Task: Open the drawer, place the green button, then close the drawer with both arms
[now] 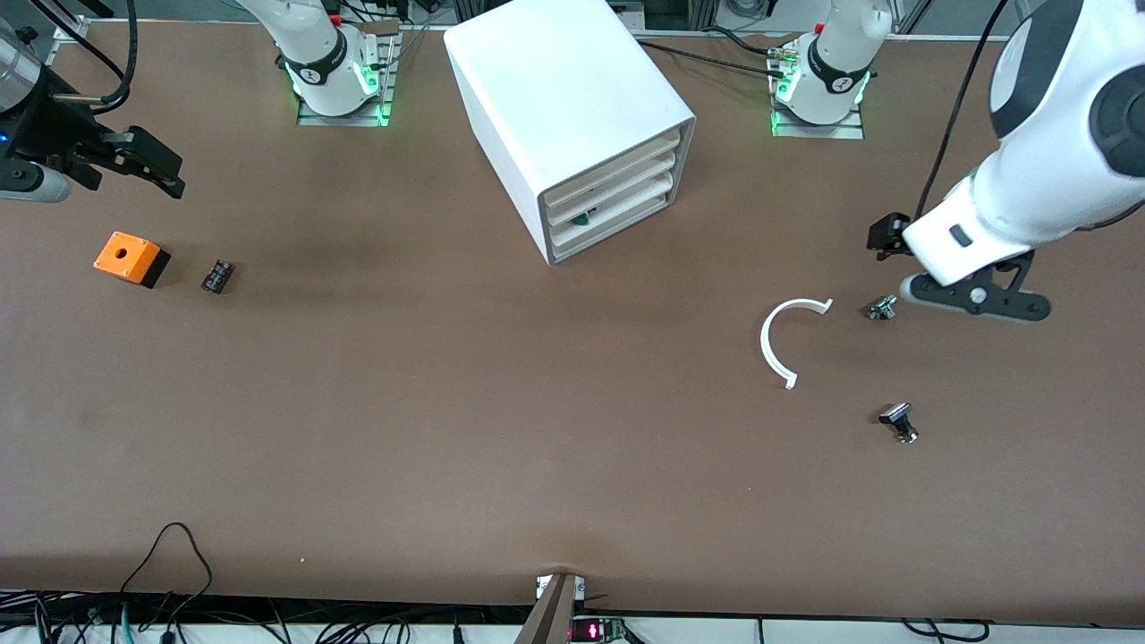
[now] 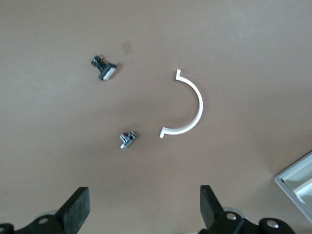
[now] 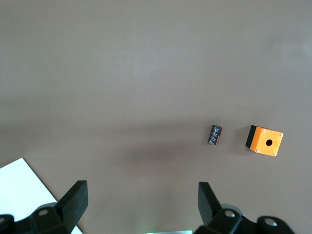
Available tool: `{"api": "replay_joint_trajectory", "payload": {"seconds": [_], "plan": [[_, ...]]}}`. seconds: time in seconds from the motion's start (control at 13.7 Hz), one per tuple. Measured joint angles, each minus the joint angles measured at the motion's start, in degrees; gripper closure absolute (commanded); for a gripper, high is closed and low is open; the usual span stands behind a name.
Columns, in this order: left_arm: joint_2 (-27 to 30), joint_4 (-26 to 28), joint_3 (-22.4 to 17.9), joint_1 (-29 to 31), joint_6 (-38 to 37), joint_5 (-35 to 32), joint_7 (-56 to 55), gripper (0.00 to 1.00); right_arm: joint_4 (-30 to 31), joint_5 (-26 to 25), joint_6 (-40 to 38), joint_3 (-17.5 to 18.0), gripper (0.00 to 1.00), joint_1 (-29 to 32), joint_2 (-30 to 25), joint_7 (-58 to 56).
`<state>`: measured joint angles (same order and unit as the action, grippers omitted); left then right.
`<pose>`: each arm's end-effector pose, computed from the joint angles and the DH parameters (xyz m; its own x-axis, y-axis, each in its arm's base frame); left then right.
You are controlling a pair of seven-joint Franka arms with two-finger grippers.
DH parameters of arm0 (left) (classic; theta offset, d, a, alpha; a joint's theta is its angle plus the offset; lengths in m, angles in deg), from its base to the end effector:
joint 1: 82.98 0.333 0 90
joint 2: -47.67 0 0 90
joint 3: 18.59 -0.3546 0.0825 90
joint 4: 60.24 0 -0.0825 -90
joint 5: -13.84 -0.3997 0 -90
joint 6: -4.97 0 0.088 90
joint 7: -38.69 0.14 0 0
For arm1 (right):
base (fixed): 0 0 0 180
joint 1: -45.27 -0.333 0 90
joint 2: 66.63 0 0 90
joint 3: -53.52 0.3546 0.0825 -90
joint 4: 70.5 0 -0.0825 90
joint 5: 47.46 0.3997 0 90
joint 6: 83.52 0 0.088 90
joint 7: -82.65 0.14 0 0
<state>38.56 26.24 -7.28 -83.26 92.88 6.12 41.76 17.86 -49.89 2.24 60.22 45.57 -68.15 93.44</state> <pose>0.6044 -0.0955 0.5652 0.9593 -0.2478 -0.1357 -0.2616 -0.9604 -0.0958 0.5501 0.0564 0.6525 0.9968 -0.0796 -0.0101 -0.0790 -0.9957 0.0482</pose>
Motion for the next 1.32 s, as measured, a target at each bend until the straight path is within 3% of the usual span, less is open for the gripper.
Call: {"api": "replay_joint_trajectory", "payload": {"seconds": [0.22,0.37,0.73,1.32], "plan": [[9.50,15.21,-3.03,2.70,9.95,4.53,3.50,0.00,0.00,0.00,-0.01,-0.07,0.00,0.01,0.00,-0.01],[12.45,19.46,-3.42,3.89,13.22,5.51,3.15,0.00,0.00,0.00,-0.01,-0.10,0.00,0.01,0.01,-0.01],[13.22,20.27,-5.29,3.98,16.70,5.65,-2.93,0.00,0.00,0.00,0.00,-0.11,0.00,0.01,0.01,-0.02],[13.25,18.94,-6.13,3.72,13.55,5.67,-3.95,0.01,0.00,0.00,0.00,-0.12,0.00,0.01,0.01,-0.02]]}}
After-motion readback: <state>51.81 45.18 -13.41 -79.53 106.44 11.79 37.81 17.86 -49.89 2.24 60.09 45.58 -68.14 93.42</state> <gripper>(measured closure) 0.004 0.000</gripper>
